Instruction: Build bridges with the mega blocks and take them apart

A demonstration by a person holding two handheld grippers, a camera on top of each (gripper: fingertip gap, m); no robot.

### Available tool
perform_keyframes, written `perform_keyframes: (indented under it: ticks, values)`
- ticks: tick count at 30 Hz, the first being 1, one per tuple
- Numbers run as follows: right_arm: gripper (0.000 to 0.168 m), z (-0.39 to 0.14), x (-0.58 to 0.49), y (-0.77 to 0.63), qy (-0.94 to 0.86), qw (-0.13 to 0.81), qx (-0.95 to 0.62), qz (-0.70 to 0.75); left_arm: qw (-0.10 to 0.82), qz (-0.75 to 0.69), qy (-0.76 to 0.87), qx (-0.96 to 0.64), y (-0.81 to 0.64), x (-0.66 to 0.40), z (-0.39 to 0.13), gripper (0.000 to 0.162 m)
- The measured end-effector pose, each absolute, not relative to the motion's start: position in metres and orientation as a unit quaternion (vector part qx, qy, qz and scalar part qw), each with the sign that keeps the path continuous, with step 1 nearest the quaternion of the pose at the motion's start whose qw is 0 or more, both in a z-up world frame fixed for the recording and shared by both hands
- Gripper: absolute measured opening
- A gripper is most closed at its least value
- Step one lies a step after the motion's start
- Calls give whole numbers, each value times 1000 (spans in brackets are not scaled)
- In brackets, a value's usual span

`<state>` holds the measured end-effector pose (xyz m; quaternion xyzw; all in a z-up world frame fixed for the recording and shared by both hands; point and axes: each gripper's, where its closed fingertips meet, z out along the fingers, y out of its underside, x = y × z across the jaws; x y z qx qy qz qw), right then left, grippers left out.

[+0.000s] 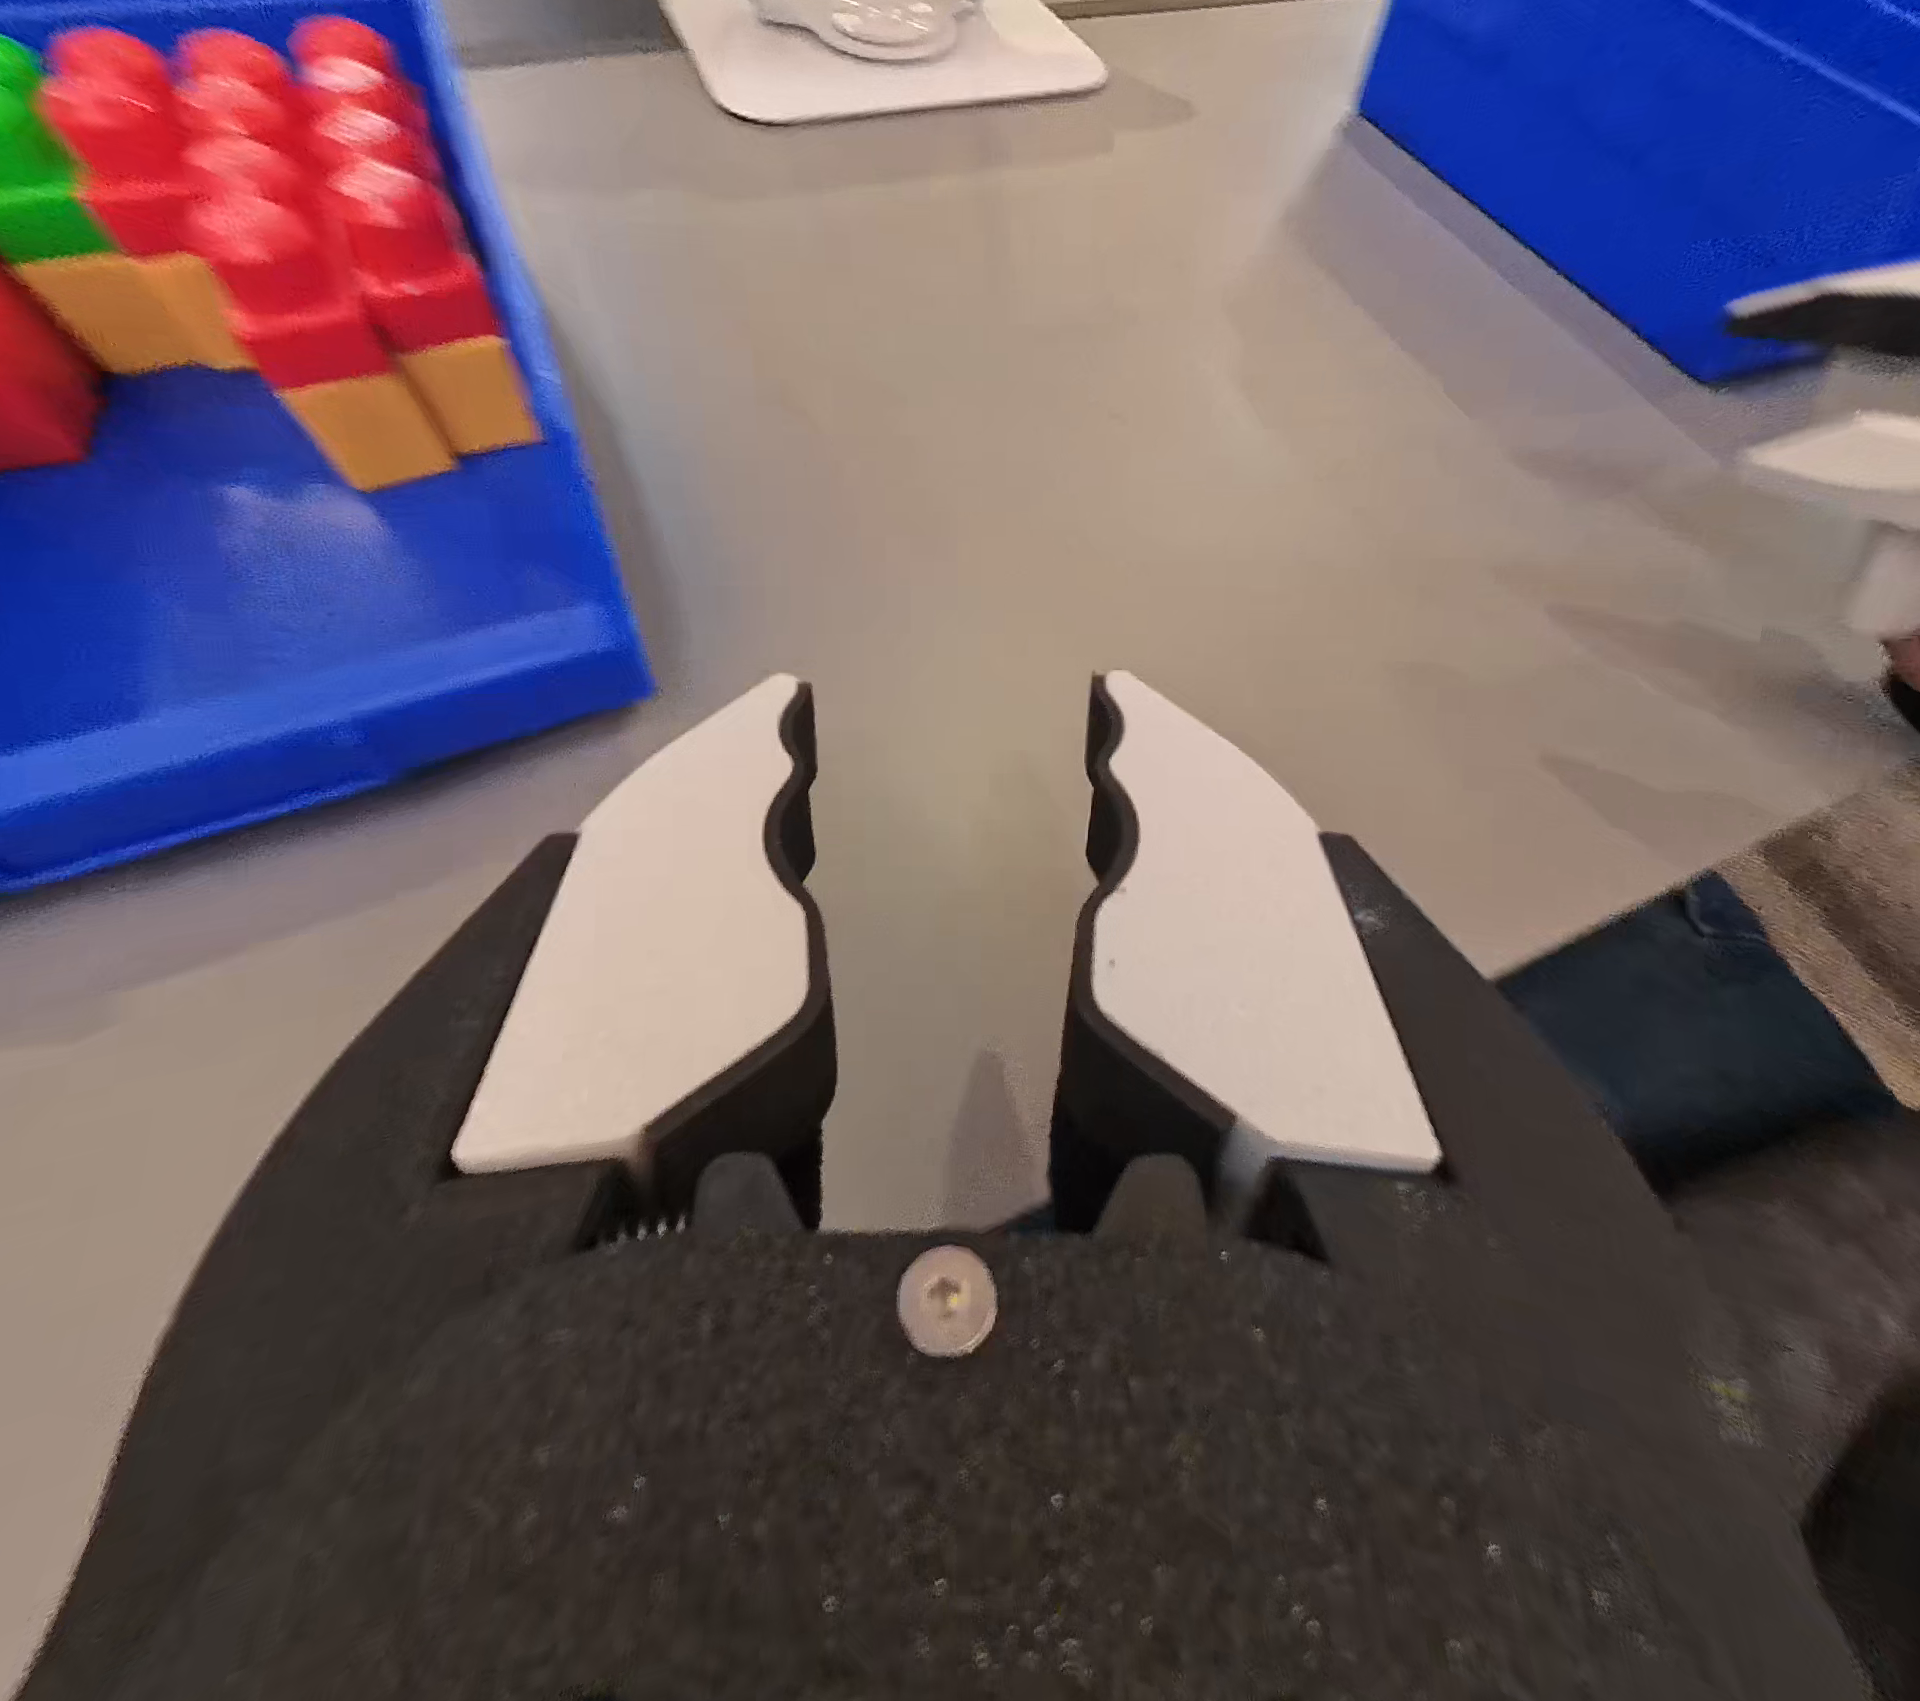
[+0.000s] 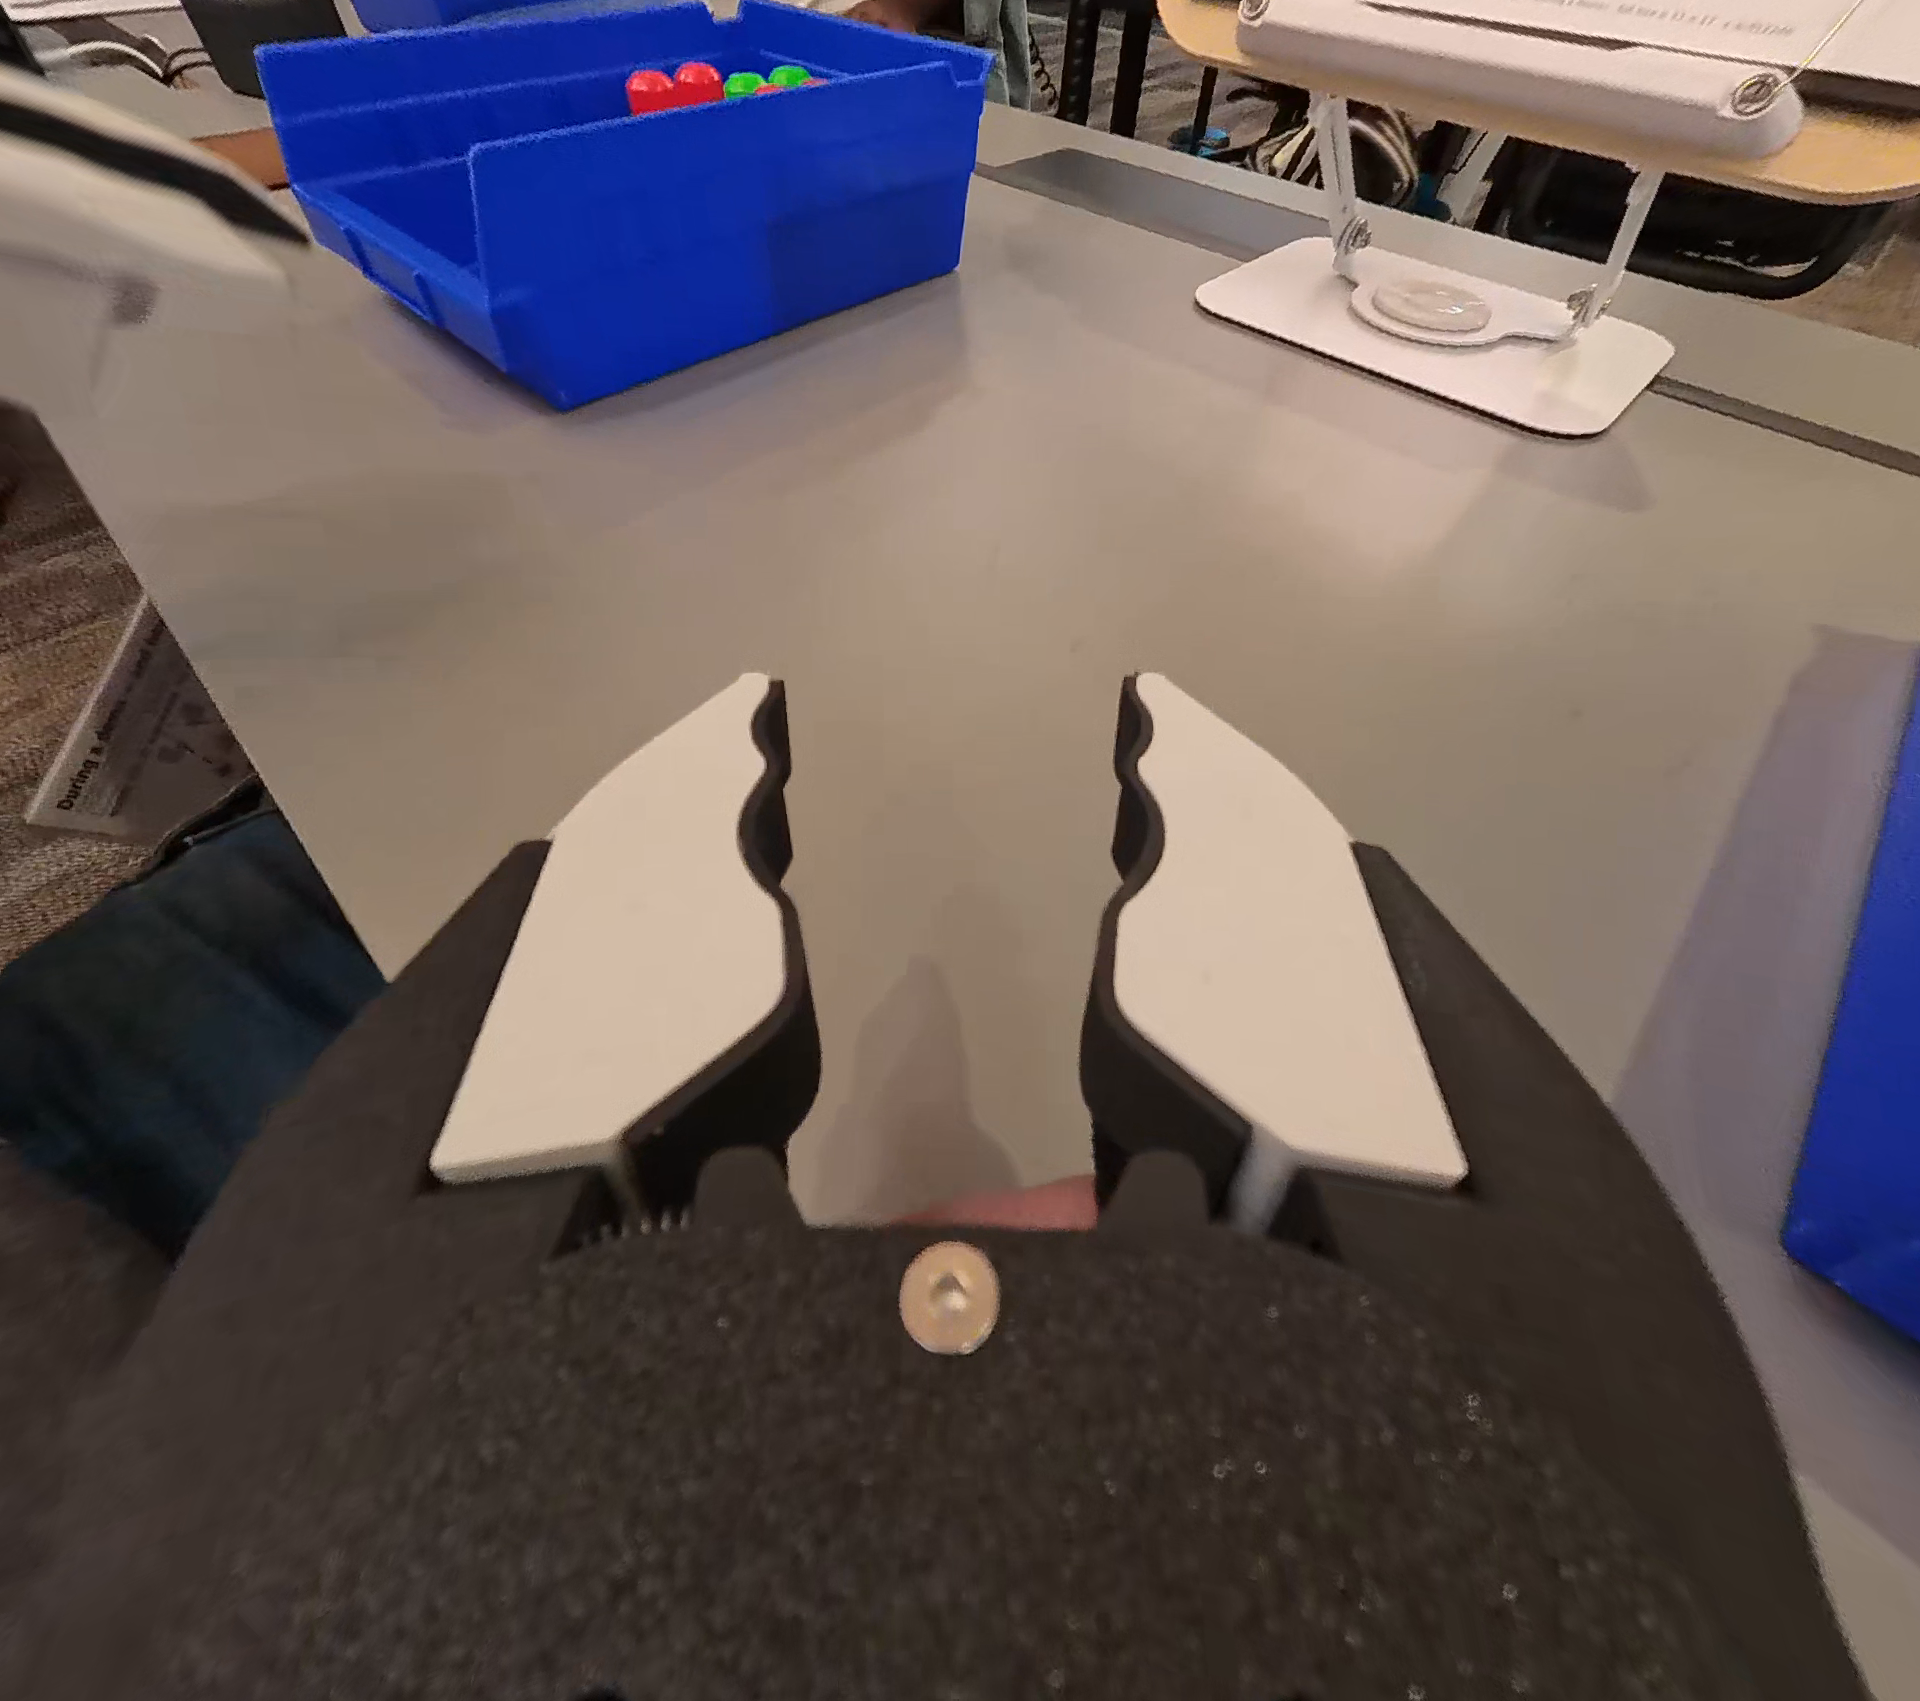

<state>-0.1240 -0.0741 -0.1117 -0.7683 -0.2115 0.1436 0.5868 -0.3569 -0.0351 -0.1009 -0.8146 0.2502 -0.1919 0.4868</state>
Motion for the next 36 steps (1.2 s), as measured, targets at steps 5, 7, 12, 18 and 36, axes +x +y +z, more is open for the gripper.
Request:
perform_keyframes:
  ticks: [5, 7, 12, 18, 36]
  values:
    - [60, -116, -125, -72, -220, 580, -771, 146, 430, -145, 205, -867, 21, -405, -80, 50]
    - [60, -115, -124, -72, -221, 582, -768, 149, 409, -101, 191, -887, 53, -424, -77, 47]
    - [60, -119, -123, -70, -228, 576, -771, 146, 344, -90, 177, -918, 120, -428, -88, 51]
    - [59, -120, -120, -71, -230, 573, -773, 144, 299, -68, 178, -935, 170, -426, -118, 48]
    - [58, -127, -124, -74, -236, 557, -782, 150, 259, -100, 180, -944, 208, -416, -127, 43]
